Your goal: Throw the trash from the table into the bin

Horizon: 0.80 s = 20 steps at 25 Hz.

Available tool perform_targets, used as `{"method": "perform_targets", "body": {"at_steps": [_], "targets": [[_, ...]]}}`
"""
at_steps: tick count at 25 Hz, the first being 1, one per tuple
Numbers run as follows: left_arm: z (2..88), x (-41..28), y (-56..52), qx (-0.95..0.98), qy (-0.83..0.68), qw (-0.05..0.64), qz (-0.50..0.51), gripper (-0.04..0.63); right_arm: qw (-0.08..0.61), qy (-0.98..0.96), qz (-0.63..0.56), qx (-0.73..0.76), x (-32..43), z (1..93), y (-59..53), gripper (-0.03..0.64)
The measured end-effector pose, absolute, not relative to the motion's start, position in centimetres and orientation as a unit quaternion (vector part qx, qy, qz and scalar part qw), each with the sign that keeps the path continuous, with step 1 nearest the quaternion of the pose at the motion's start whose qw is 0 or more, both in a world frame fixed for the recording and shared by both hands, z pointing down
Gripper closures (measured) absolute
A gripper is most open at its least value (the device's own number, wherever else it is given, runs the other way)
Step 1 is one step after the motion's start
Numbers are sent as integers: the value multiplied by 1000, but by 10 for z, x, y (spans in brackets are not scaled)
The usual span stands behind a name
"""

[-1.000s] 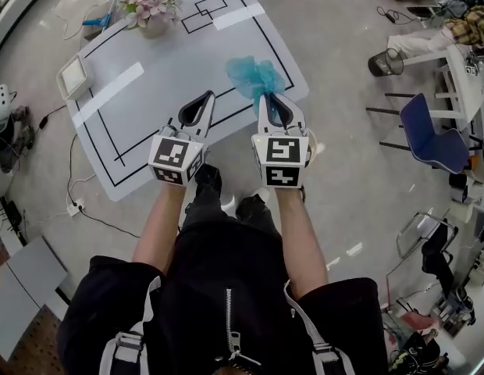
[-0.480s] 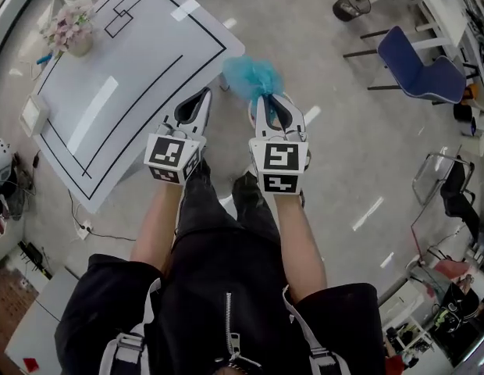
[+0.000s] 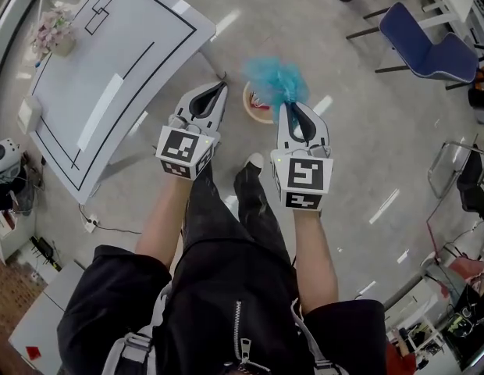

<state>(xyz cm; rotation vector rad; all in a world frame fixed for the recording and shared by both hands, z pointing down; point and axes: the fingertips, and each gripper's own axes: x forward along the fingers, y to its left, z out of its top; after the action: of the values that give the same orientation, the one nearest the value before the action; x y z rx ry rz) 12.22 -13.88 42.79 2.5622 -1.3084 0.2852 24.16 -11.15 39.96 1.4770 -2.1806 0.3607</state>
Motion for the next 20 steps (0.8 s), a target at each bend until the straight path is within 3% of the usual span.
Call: {"method": "perform_targets", "body": {"at_steps": [20], "targets": [[520,161,-165,900,-408,102,115,589,229,-799,160,532,277,510,-129,589]]}}
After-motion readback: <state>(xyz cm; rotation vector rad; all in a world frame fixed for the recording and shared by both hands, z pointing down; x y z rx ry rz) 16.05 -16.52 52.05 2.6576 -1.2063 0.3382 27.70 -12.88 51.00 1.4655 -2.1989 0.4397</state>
